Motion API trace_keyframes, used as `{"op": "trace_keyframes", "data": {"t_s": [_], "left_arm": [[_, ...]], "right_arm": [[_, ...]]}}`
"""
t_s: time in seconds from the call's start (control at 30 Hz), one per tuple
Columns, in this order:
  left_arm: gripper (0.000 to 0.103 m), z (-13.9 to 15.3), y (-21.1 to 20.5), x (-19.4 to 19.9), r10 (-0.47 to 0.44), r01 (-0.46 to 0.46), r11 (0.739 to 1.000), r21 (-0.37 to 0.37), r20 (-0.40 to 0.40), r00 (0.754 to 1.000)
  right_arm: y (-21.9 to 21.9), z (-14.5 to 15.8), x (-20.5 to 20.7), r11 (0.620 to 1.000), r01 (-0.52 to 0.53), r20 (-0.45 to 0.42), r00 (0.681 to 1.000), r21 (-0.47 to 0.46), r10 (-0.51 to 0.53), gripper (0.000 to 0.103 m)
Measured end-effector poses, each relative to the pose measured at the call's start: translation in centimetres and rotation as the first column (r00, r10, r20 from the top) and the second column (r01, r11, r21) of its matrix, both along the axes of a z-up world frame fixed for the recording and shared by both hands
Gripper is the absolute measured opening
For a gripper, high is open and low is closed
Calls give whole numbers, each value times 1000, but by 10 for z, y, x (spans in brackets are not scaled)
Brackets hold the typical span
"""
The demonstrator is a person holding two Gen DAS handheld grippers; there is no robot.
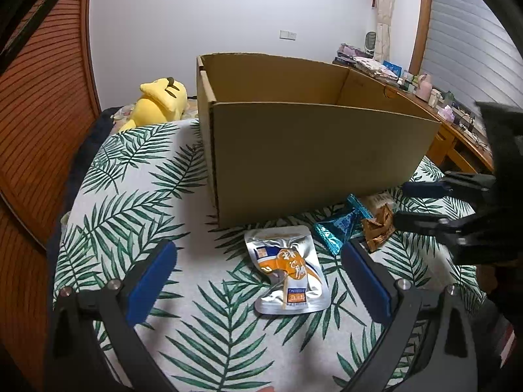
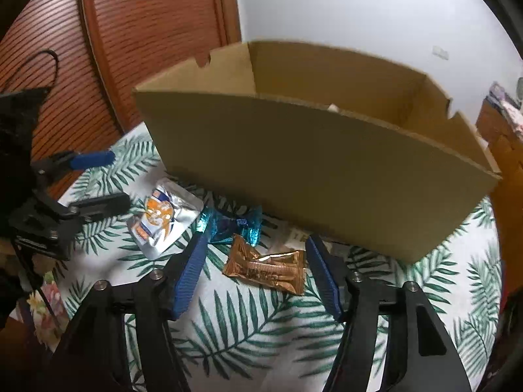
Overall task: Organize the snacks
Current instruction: 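Move both tools back toward the remaining snacks beside the box, then grasp the copper candy with the right tool while the left tool grasps the orange-label silver pouch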
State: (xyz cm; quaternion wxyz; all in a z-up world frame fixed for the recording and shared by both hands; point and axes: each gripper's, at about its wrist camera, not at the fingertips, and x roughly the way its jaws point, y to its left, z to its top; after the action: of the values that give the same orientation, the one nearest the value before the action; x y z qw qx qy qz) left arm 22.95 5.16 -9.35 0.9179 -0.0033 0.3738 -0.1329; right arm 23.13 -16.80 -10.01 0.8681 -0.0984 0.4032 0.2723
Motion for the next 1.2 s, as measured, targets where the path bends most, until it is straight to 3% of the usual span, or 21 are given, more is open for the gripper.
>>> {"op": "trace_keyframes", "data": {"t_s": [0.17,0.3,0.53,0.67,0.83,1.07,1.2], "left_arm": [[101,-2,0,2,-7,7,1000,-5,-15,1000],[101,-5,1,5,-14,13,1000,-18,-28,1000],[101,-9,-10,8,-46,44,998,-39,-42,998],[101,-13,-18,10,-50,49,998,-27,-53,997],[101,-17,-20,15,-50,47,998,-36,-77,996],[98,-21,-23,17,-70,65,996,-53,-93,993],[85,-23,-28,18,-83,77,995,-57,-108,991]], "right_arm": [[8,-17,15,999,-39,-40,998,-11,39,49],[14,-24,15,993,-110,-62,992,-44,107,49],[8,-32,3,985,-147,-117,984,-86,136,49],[10,-36,-6,985,-133,-90,988,-108,123,48],[7,-37,-11,990,-90,-59,995,-106,84,24],[2,-39,-16,995,-54,-17,998,-80,53,23],[0,-41,-17,998,-42,-11,999,-57,41,24]]}}
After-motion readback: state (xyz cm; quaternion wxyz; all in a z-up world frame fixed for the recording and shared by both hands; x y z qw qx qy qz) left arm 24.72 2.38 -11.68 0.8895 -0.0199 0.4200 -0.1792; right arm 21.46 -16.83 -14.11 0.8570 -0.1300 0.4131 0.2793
